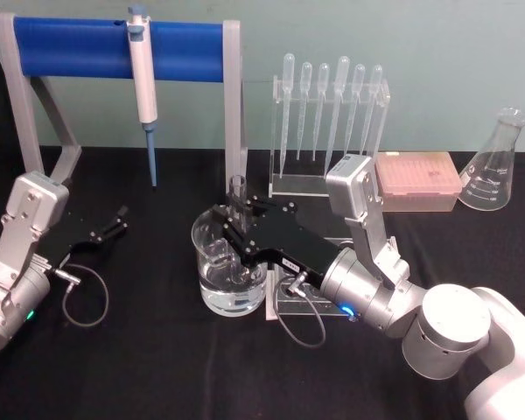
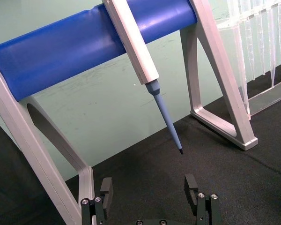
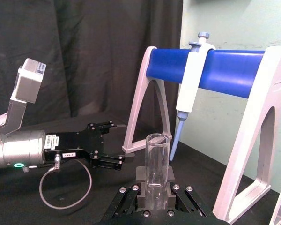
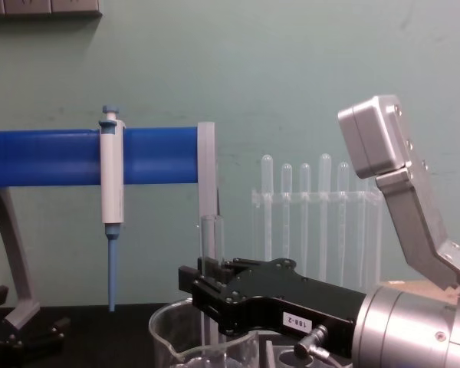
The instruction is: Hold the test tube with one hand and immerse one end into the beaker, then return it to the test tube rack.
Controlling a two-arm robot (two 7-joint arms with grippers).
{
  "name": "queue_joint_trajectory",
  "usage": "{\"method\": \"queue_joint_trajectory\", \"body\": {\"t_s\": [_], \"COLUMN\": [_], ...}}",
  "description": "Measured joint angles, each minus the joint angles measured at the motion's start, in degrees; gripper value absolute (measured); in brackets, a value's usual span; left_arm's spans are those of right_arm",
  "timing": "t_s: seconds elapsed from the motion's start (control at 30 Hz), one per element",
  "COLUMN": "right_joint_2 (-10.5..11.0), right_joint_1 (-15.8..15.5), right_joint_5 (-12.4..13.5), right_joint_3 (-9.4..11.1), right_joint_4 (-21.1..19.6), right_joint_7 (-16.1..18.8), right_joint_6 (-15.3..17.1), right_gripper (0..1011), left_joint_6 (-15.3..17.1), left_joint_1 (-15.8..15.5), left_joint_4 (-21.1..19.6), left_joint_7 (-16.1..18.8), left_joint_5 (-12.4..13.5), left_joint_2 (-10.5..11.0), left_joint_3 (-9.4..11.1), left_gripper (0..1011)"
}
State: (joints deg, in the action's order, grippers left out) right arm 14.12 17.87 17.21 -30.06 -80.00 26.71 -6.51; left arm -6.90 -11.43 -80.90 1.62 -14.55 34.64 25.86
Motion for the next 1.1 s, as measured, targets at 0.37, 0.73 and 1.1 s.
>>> {"method": "queue_joint_trajectory", "body": {"t_s": [0.37,0.73,1.1], "right_joint_2": [0.0,0.0,0.0], "right_joint_1": [0.0,0.0,0.0], "right_joint_5": [0.0,0.0,0.0], "right_joint_3": [0.0,0.0,0.0], "right_joint_4": [0.0,0.0,0.0], "right_joint_7": [0.0,0.0,0.0], "right_joint_6": [0.0,0.0,0.0], "right_gripper": [227,228,228], "left_joint_6": [0.0,0.0,0.0], "left_joint_1": [0.0,0.0,0.0], "left_joint_4": [0.0,0.0,0.0], "left_joint_7": [0.0,0.0,0.0], "left_joint_5": [0.0,0.0,0.0], "left_joint_2": [0.0,0.0,0.0], "left_joint_3": [0.0,0.0,0.0], "left_gripper": [1000,1000,1000]}}
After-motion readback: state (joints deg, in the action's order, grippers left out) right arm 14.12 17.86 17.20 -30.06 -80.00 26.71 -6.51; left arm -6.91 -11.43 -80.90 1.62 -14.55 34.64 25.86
